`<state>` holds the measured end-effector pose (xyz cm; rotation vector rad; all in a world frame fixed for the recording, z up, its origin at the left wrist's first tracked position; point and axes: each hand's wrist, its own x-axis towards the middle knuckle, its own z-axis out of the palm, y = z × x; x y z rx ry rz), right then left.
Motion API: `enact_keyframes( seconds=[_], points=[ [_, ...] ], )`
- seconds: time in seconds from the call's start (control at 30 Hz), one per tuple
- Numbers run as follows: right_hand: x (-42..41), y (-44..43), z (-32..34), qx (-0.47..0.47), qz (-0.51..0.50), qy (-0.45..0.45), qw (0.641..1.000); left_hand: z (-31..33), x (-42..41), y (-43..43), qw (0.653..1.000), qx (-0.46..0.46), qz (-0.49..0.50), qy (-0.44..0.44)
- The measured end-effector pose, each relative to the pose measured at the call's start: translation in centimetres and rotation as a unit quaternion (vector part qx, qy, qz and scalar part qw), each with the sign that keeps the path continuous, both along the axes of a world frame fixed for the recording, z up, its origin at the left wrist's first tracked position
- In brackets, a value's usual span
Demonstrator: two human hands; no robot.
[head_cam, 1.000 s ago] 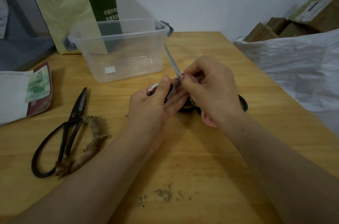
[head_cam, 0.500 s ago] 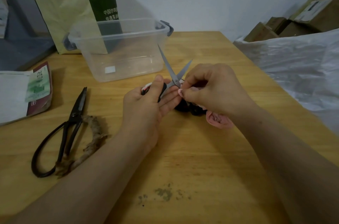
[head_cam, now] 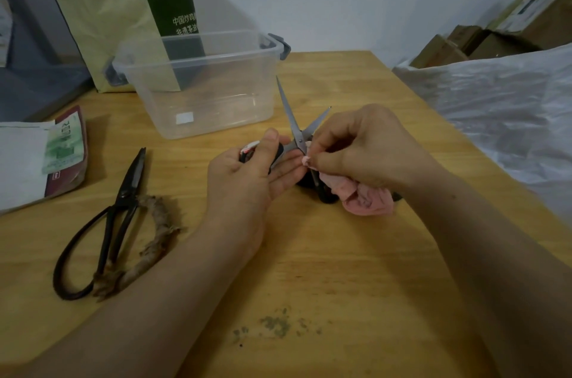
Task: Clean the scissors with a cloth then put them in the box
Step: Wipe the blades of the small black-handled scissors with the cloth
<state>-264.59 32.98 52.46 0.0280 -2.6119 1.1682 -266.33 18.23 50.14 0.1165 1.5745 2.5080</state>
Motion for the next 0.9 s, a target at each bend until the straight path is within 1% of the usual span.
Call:
enact_keyframes(
  seconds=[0.07,0.13,0.2,0.23,0.27,0.3,0.37,0.4,0.53,0.63,0.67,0.7,0.77,0.8,0.83,0.87,0.9],
  points=[
    [0.1,0.2,0.0,-0.029,-0.025,0.012,0.999,0.0,0.1,0.2,1.000,-0.001,-0.012,-0.002],
    [0.2,0.0,-0.3,-0.114,-0.063,0.066,0.989,0.1,0.0,0.2,1.000,0.002,-0.016,-0.005],
    [0.2,-0.4,-0.5,-0.208,-0.058,0.111,0.970,0.2,-0.1,0.1,1.000,0.009,-0.014,-0.010],
    [0.1,-0.9,-0.7,-0.225,-0.039,0.118,0.966,0.2,-0.1,0.1,1.000,0.014,-0.014,-0.010],
    [-0.1,-1.4,-1.1,-0.215,-0.023,0.122,0.969,0.2,-0.1,0.0,1.000,0.018,-0.016,-0.009],
    [-0.3,-1.9,-1.6,-0.184,-0.018,0.126,0.975,0.1,-0.1,0.1,1.000,0.021,-0.021,-0.007],
    [-0.9,-2.3,-2.4,-0.103,-0.039,0.151,0.982,0.1,0.1,0.3,0.999,0.026,-0.037,-0.002],
    [-1.2,-2.4,-2.6,-0.082,-0.052,0.165,0.981,0.1,0.2,0.4,0.999,0.029,-0.044,0.001],
    [-1.5,-2.5,-2.8,-0.052,-0.074,0.198,0.976,0.0,0.3,0.6,0.998,0.034,-0.049,0.018],
    [-1.6,-2.8,-3.1,-0.015,-0.091,0.188,0.978,0.0,0.4,0.6,0.998,0.029,-0.047,0.024],
    [-1.8,-2.8,-3.2,-0.035,-0.100,0.177,0.979,0.0,0.4,0.6,0.998,0.028,-0.046,0.023],
    [-1.9,-2.8,-3.2,-0.091,-0.112,0.163,0.976,0.0,0.4,0.7,0.998,0.026,-0.044,0.021],
    [-1.8,-2.5,-2.7,-0.256,-0.136,0.143,0.946,-0.1,0.4,0.7,0.999,0.017,-0.037,0.021],
    [-1.6,-2.3,-2.6,-0.306,-0.132,0.134,0.933,-0.1,0.4,0.7,0.999,0.015,-0.037,0.022],
    [-1.5,-2.2,-2.6,-0.321,-0.113,0.124,0.932,-0.1,0.4,0.7,0.999,0.016,-0.039,0.024],
    [-1.4,-2.1,-2.6,-0.305,-0.088,0.113,0.941,-0.1,0.3,0.6,0.999,0.019,-0.042,0.025],
    [-1.4,-2.1,-2.8,-0.268,-0.068,0.108,0.955,-0.1,0.3,0.5,0.999,0.022,-0.044,0.024]
  ],
)
